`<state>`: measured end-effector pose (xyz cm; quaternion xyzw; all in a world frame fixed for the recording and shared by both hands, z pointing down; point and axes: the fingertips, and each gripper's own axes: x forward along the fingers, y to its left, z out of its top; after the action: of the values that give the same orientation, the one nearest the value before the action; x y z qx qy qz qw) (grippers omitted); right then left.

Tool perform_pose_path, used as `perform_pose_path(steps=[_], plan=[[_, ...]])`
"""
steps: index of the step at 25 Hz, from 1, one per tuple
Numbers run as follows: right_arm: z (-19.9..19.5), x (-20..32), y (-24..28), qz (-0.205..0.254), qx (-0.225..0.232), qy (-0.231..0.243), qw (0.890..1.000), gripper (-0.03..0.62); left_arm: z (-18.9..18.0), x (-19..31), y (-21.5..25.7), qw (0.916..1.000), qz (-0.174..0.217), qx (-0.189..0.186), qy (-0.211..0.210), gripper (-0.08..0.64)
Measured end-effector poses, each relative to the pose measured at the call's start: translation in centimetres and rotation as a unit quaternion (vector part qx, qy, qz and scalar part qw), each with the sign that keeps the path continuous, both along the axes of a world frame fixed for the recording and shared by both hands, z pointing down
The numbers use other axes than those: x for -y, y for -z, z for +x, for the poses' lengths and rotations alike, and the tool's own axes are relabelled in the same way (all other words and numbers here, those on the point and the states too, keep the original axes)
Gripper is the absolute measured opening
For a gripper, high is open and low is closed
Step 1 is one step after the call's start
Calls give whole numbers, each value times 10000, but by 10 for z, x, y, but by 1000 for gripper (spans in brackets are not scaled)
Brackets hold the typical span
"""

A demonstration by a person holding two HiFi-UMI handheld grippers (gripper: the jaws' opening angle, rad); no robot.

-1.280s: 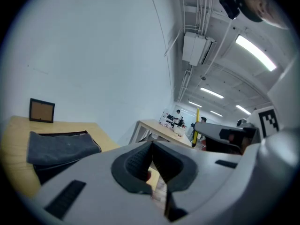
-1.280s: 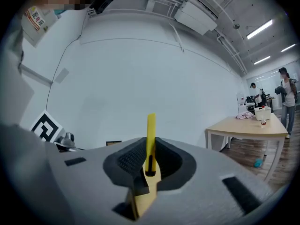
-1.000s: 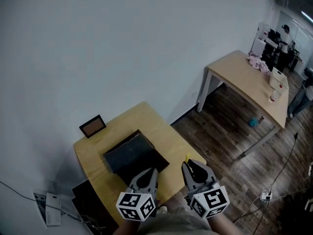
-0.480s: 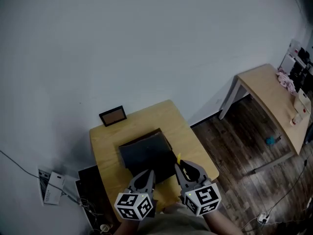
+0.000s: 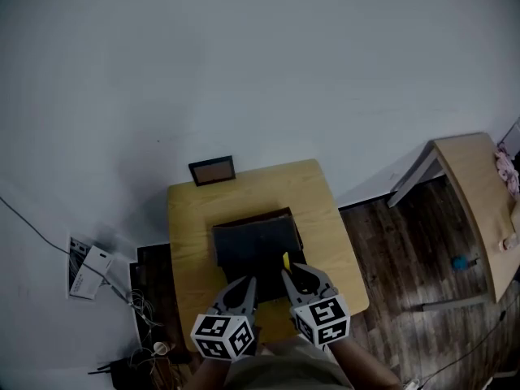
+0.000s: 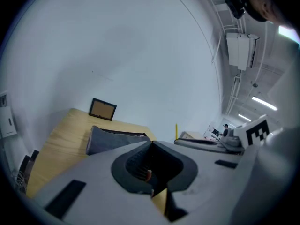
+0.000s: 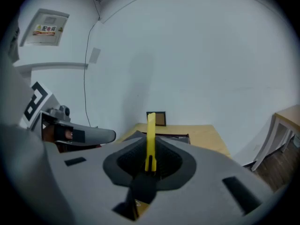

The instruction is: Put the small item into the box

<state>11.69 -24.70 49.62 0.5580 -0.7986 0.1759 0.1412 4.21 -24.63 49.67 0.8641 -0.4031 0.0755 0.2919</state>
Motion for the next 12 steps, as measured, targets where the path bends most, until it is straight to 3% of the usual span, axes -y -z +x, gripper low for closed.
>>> perform_pose_path(steps=[12], plan=[[-29, 11, -70, -908, -419, 1056, 9894, 44, -32, 7, -19, 9959, -241, 129, 856, 3]])
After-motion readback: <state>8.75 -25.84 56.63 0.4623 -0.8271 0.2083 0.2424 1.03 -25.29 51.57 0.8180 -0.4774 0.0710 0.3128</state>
